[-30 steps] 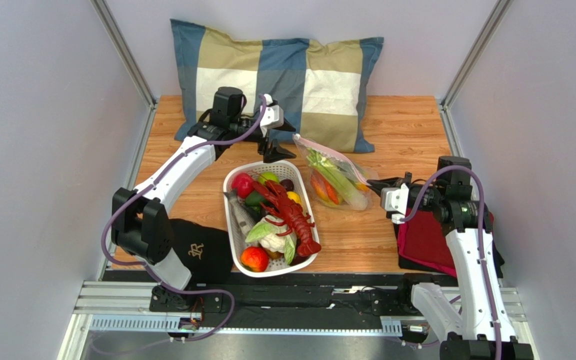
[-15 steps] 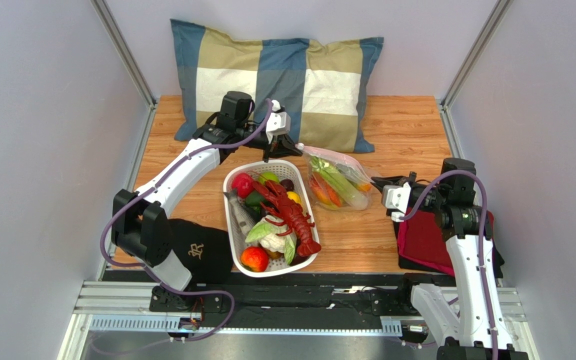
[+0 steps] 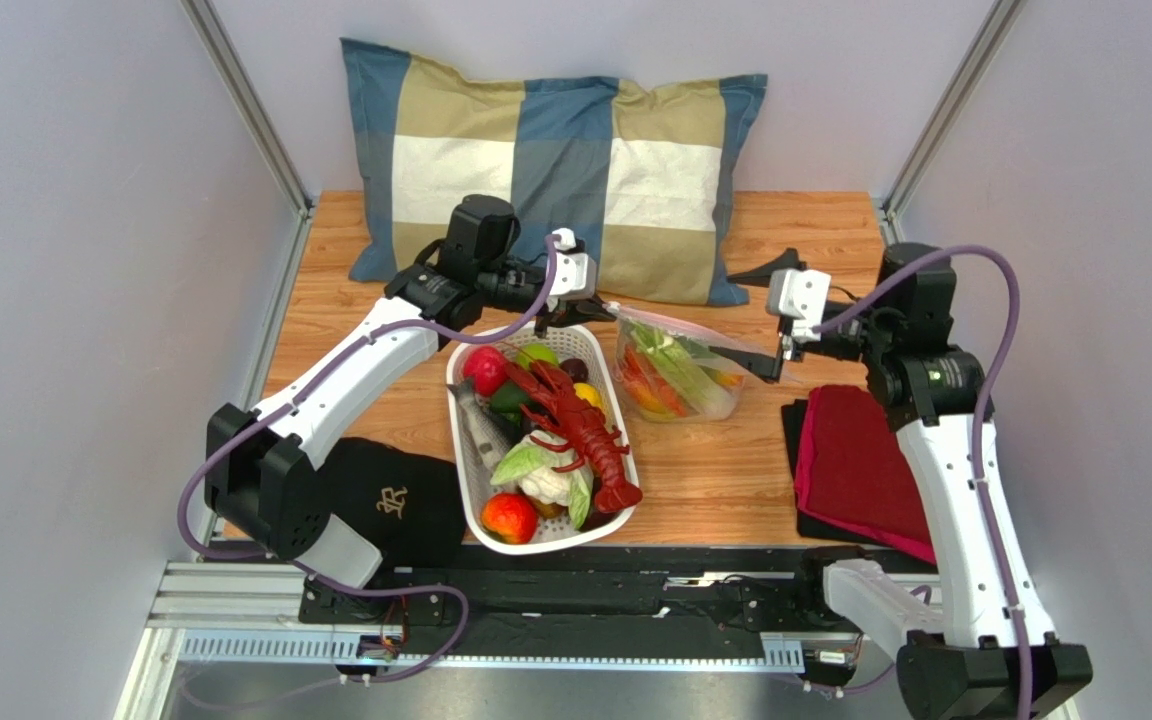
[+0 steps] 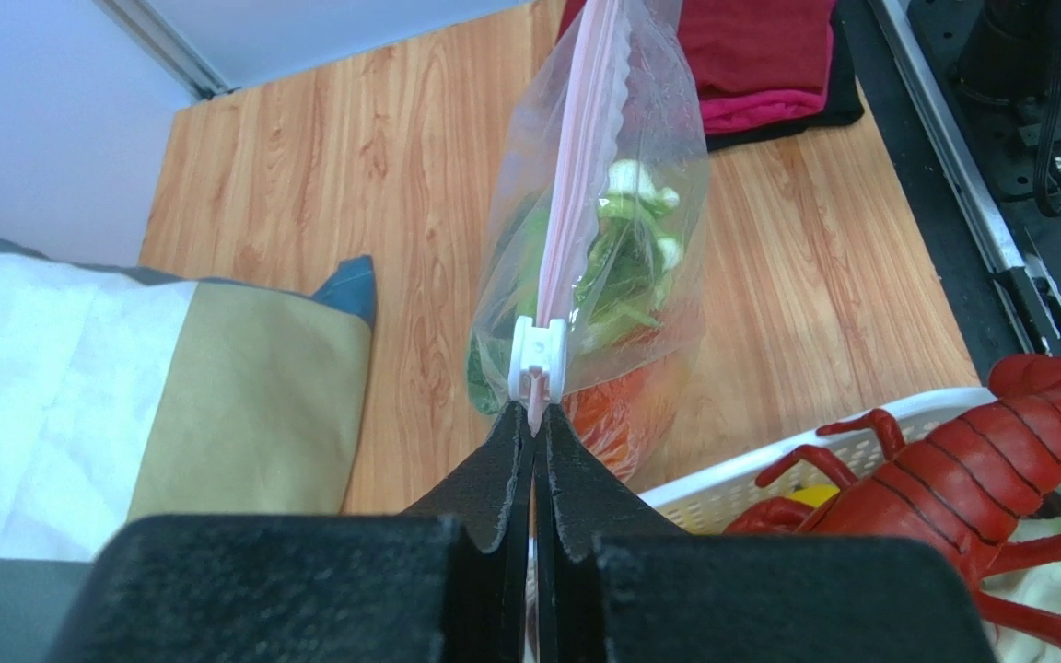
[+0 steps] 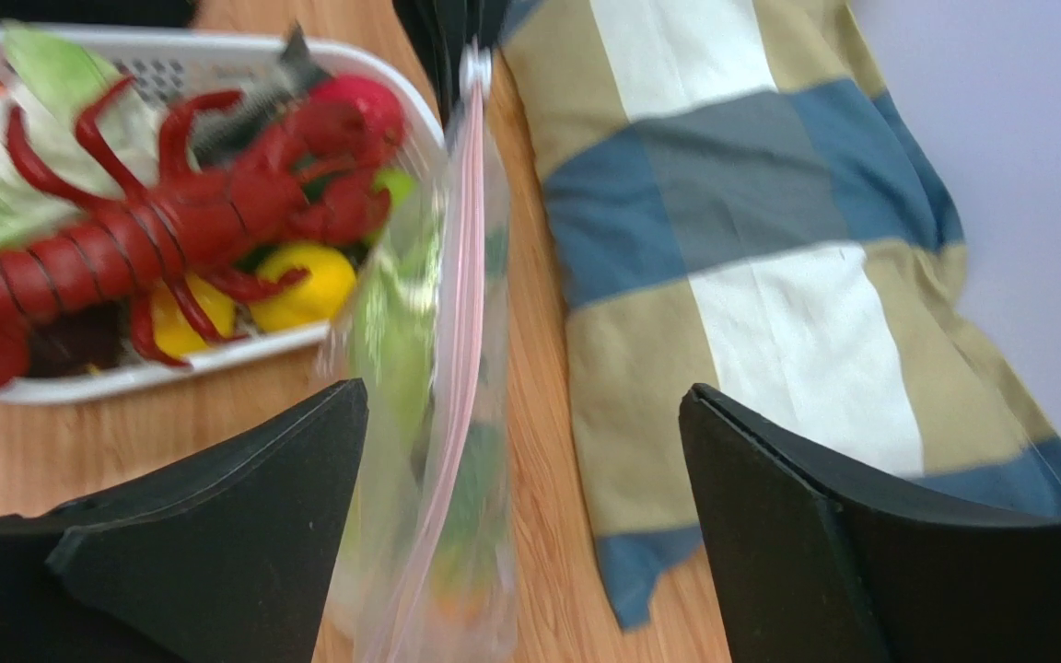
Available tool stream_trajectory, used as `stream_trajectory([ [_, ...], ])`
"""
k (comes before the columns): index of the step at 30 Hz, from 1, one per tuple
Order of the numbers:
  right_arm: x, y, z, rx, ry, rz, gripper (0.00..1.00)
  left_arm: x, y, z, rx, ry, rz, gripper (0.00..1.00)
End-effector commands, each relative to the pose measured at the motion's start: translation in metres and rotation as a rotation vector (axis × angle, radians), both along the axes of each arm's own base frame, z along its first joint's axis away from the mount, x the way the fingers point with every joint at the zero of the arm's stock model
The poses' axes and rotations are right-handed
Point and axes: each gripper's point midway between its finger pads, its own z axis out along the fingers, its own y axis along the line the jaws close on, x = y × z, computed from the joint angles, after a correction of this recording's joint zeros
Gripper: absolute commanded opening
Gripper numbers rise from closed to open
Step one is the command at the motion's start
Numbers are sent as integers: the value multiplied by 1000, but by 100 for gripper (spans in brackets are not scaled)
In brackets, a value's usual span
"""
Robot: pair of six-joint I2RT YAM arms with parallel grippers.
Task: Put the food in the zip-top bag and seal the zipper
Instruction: Pick up the zipper food storage bag at the center of the board, then unzip the zipper food storage bag at the center of the board.
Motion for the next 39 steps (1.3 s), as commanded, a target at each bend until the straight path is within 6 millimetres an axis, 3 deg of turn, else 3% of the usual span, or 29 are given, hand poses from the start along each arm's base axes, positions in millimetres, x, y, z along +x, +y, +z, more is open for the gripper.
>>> stream_trajectory([
  [1, -10, 39, 27, 91, 139, 113, 80, -1, -2, 20, -11, -87, -3, 0],
  [3, -7, 51, 34, 103, 156, 134, 70, -1, -3, 21, -9, -90, 1, 0],
  [8, 5, 87, 33, 105, 177, 205, 57, -2, -6, 23, -1, -119, 2, 0],
  [13, 17, 111, 32, 86, 178, 235, 52, -5, -8, 26, 0, -123, -12, 0],
  [15, 28, 116, 26, 75, 175, 222, 51, -5, -8, 24, 7, -130, -18, 0],
  [21, 36, 131, 19, 49, 164, 242, 46, -5, -8, 25, 13, -128, -13, 0],
  [31, 45, 132, -6, -18, 178, 211, 25, -3, -8, 30, 1, -126, 4, 0],
  [35, 44, 125, -13, -47, 179, 178, 0, -1, -5, 32, -9, -120, 25, 0],
  [39, 46, 111, -19, -64, 179, 133, 0, 4, 1, 38, -29, -133, 52, 0],
])
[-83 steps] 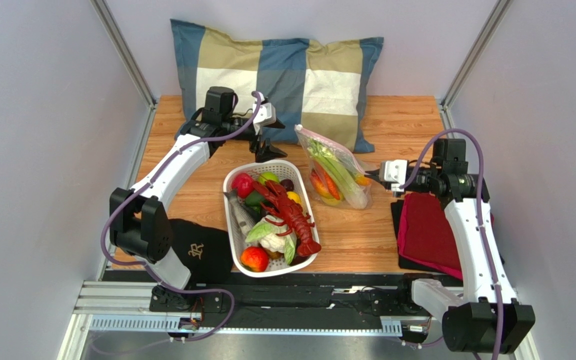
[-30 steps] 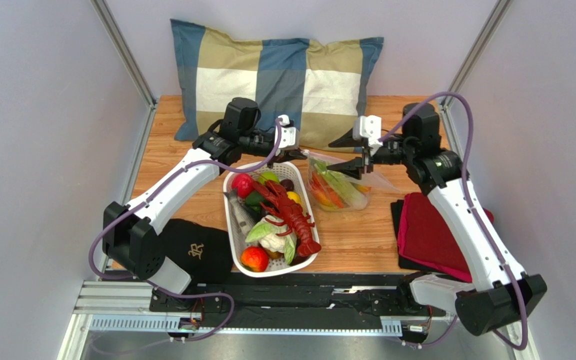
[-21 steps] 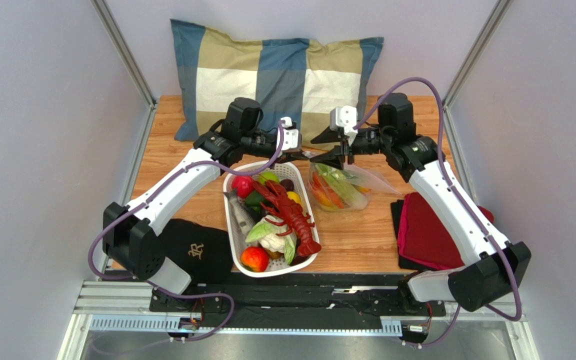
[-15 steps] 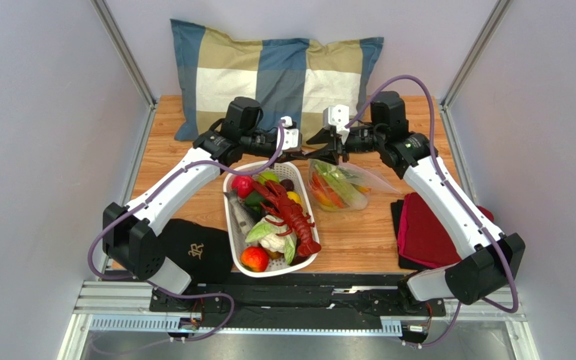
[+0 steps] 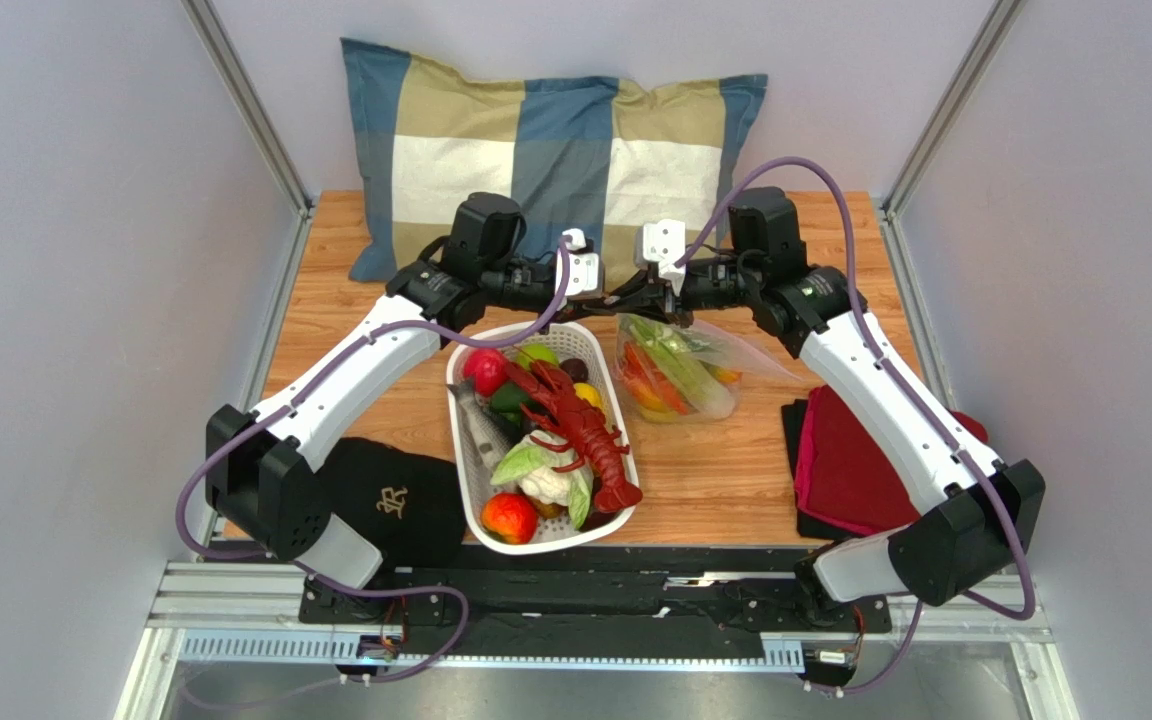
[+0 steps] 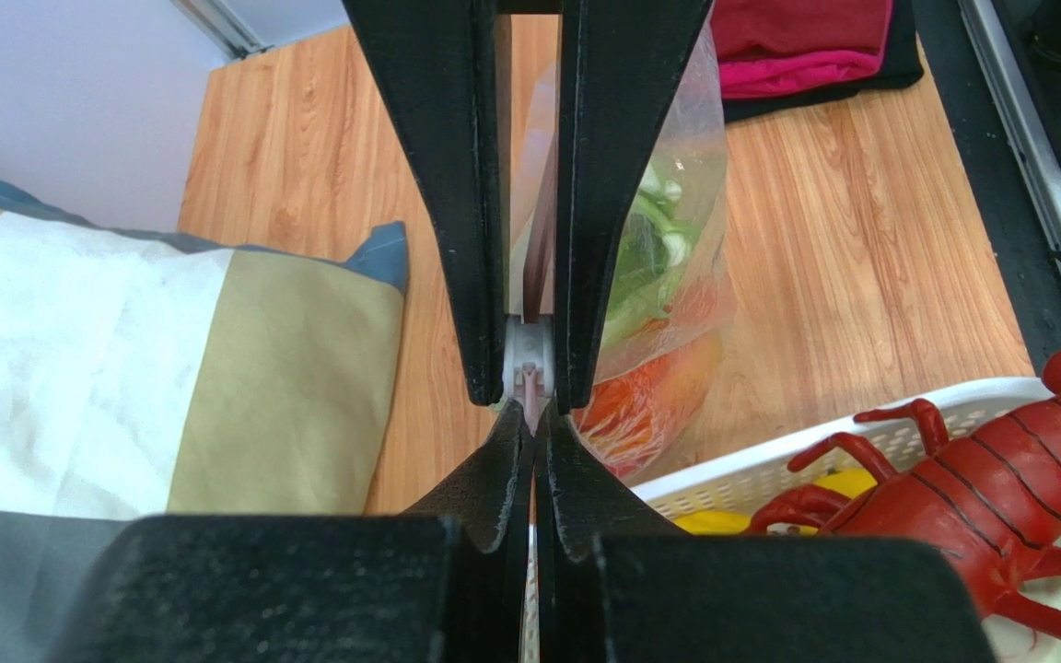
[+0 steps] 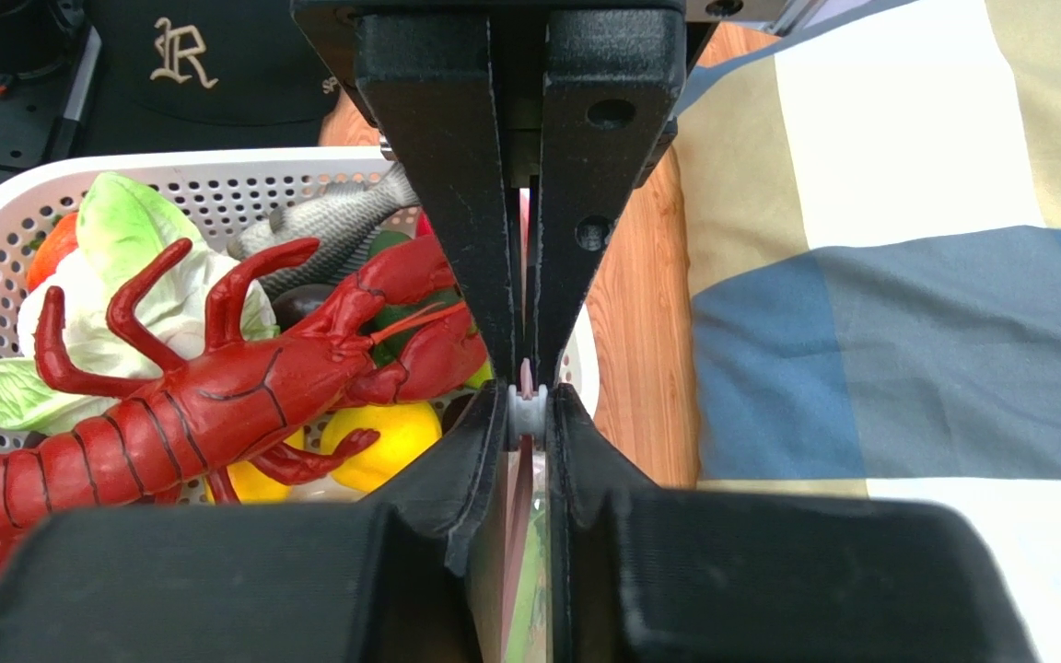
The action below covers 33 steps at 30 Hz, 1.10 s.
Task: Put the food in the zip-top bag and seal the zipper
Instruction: Unzip the zipper food storage bag at the center of the board.
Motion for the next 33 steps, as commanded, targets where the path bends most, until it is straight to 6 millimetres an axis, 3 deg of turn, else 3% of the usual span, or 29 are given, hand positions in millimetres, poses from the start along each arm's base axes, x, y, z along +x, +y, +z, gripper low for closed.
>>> stream_trajectory([
  [1, 6, -21, -1, -44, -45, -78, 0, 0, 6, 37, -86, -71, 7, 0],
  [10, 5, -63, -27, -136, -6, -154, 0, 2, 20, 41, -103, -101, 32, 0],
  [15, 1, -68, -24, -132, -11, -152, 0, 1, 21, 36, -92, -109, 26, 0],
  [17, 2, -64, -16, -101, -11, -146, 0, 3, 19, 39, -98, -109, 37, 19],
  [19, 2, -61, -11, -82, -13, -130, 0, 2, 17, 47, -100, -125, 33, 47],
  [22, 2, -57, -4, -64, -10, -118, 0, 2, 12, 59, -103, -175, 30, 60],
  [28, -3, -49, 3, -53, -16, -90, 0, -2, -3, 67, -91, -233, 8, 67],
  [33, -6, -43, 6, -48, -21, -75, 0, -2, -16, 67, -69, -309, -28, 62],
])
